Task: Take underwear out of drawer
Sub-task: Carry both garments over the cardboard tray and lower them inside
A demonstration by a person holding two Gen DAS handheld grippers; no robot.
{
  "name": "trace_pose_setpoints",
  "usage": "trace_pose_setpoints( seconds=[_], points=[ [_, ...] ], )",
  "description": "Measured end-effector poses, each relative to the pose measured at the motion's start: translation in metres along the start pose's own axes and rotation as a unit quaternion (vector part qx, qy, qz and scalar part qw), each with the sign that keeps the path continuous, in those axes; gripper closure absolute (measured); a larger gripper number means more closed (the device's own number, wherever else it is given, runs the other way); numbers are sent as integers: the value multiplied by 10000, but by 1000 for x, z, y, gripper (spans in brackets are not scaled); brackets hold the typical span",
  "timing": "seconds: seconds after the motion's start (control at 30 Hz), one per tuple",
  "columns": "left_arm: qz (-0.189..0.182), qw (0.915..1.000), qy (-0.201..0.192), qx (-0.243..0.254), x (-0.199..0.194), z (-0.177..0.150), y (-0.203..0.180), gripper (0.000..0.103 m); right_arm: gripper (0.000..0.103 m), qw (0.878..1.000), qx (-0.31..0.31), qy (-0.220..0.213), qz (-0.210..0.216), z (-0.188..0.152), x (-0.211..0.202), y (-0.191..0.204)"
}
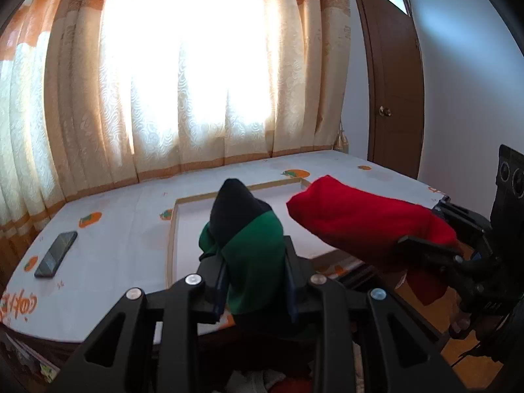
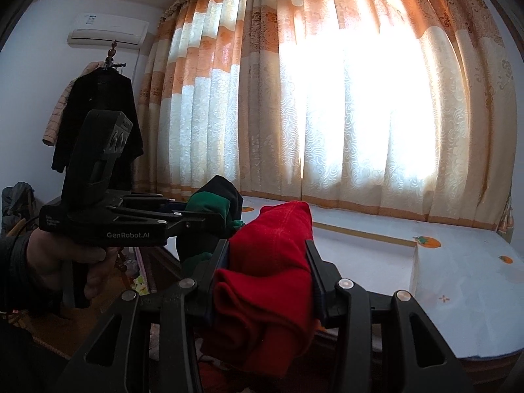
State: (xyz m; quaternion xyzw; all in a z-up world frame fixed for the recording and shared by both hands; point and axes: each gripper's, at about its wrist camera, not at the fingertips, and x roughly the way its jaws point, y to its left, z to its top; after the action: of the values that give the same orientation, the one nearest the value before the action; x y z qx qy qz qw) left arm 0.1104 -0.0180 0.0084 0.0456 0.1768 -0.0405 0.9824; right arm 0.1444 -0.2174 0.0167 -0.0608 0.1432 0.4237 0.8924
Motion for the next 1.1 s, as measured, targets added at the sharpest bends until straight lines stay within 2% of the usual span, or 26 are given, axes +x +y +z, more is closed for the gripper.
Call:
trace_pose_setpoints(
  seconds=[0.4,0.73,1.1],
  points=[
    [43,9995,133,297,32,24,-4,76,56,9994,123,126,-305,20,15,-33],
    [-30,9982,444,409,74,48,-5,76,56,9977,370,216,-518,34,30,-70],
    [-73,9964,792,277,106,40,4,76,57,9935,511,856,-542,13,59,-95]
  ],
)
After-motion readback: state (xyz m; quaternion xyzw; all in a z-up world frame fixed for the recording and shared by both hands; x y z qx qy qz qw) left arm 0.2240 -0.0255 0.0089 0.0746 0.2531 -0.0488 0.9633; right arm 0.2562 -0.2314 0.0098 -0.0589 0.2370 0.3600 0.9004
